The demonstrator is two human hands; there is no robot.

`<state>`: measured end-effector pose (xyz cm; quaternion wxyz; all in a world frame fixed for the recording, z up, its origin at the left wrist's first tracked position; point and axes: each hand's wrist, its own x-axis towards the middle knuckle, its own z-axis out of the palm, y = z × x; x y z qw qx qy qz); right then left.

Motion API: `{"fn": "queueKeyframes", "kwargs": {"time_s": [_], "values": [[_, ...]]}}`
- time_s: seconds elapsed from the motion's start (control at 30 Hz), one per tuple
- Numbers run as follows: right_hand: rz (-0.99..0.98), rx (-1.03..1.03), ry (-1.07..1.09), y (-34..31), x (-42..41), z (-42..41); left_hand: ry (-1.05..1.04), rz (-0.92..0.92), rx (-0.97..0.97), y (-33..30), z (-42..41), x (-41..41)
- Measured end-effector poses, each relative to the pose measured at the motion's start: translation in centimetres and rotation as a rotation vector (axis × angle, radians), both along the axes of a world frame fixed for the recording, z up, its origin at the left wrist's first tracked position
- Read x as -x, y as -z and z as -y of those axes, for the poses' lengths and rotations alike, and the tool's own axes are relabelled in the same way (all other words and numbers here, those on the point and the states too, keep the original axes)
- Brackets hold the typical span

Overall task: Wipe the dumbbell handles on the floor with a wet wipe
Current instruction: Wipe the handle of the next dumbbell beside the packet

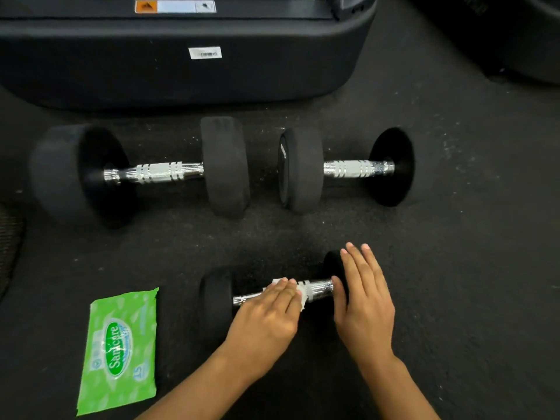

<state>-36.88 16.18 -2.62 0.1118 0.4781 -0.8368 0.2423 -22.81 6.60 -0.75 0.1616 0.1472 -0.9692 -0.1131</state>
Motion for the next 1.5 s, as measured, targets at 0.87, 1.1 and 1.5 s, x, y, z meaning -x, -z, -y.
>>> {"fn": "queueKeyframes", "kwargs": {"time_s": [0.87,1.1,1.5], "values": [[0.022,0.004,0.025,-0.8,0.1,0.7,-0.345,0.352,-0.670,-1.9,3.7,4.0],[0.038,0.012,0.030,-0.7,0.1,0.8,-0.089,0.188,-0.281,-0.5,1.0,0.7],[0.062,-0.031,0.040,-1.3,-0.1,1.1,-0.134,0.219,-0.290,-0.1,-0.2,0.7]]}}
